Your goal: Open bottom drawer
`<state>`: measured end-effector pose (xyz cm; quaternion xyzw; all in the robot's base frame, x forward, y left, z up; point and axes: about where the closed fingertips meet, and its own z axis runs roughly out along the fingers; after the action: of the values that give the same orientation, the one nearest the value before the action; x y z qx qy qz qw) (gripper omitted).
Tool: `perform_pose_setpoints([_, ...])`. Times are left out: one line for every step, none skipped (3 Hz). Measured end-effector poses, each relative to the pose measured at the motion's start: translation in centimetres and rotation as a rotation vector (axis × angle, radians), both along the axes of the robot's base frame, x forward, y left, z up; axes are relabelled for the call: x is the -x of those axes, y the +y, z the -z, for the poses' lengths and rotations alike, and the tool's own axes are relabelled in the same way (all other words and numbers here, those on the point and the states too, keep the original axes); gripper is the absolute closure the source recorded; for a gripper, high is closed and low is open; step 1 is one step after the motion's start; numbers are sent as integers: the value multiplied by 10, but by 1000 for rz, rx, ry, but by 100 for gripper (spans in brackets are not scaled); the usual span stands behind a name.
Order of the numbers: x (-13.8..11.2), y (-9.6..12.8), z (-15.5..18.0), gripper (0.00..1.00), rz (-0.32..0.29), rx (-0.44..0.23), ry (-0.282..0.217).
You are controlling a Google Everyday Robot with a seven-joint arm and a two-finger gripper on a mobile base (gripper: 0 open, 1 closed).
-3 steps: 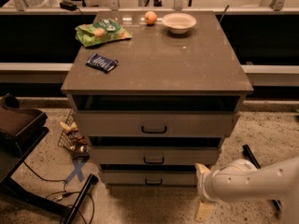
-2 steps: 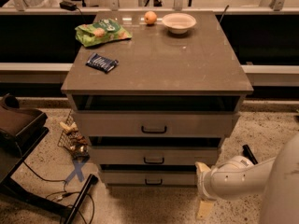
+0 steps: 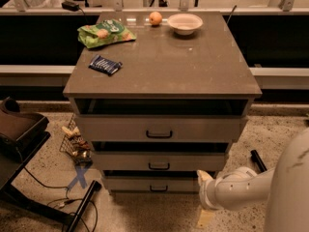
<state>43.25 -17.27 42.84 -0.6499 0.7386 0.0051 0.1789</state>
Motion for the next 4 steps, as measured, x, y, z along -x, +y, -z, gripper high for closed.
perform_pose_setpoints([-6,39,36,0,-30,-133,-33])
perform_pose_setpoints([-7,94,72,0,-92,-289,-73])
perform_pose_setpoints([-18,125,87,0,-147,-355,-116])
perform_pose_setpoints([-18,125,87,0,-147,-355,-116])
